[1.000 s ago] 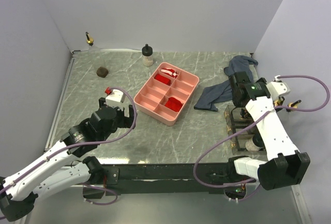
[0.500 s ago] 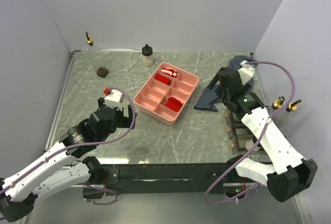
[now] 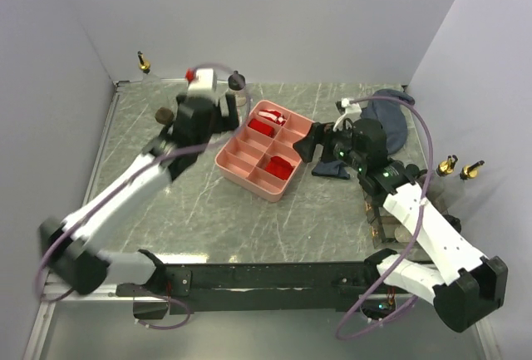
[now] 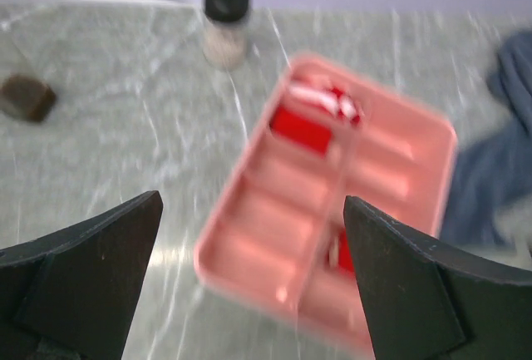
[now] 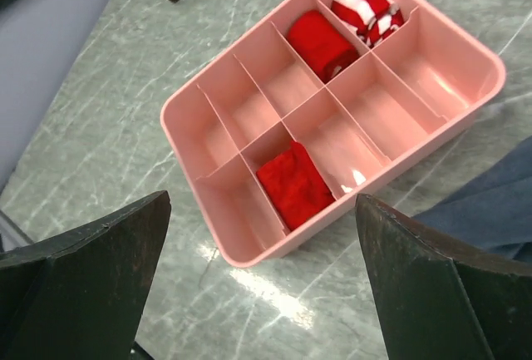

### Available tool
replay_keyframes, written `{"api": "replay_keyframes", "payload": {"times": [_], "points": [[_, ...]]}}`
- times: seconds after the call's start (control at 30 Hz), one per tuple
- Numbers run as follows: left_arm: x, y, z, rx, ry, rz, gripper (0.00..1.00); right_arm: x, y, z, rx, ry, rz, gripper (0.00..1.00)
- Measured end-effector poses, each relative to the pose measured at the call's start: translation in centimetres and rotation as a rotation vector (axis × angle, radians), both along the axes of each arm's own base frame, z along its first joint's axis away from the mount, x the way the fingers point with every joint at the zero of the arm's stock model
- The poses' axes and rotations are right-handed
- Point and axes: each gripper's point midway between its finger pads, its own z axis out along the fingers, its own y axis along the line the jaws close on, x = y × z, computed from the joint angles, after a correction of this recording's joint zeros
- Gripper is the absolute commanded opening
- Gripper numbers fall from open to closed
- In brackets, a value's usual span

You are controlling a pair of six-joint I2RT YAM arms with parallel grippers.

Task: Organize the condiment bottles
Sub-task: Pick up the bottle from the center of the board.

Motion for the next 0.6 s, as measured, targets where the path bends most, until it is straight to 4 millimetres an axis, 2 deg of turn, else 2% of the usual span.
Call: {"api": "replay_keyframes", "payload": {"times": [0.07,0.13,0.2,0.33,0.4,0.6], "points": [[5.1,-0.2,0.8,-0.011,-0.009,0.05,0.97,-0.5,-0.3,0.2,-0.011,-0.027,0.007,1.0],[9.5,-0.3,0.5,-0.007,-0.014,0.075,0.98,-0.8,-0.9,1.4,-0.017,-0.076,-0.004,1.0],[13.6,-0.6,-0.9,0.002,0.004,0.081,0.98,-1.1,-1.7,3.2,-0.017,-0.147,-0.031,1.0],[20.1,-1.0,-3.4,0.009,0.033,0.087,0.99,-2.2,-2.9,6.4,0.024,-0.272,-0.066,1.0],[22.9,-1.3,-5.3,0.006,0.045,0.071,0.98,-3.0,-3.4,7.1,0.044,-0.317,-0.075,1.0],[27.8,-1.5,-9.9,0.053,0.069,0.052,0.98,-4.1,-4.5,7.2,0.072,-0.36,-0.116,1.0]]}}
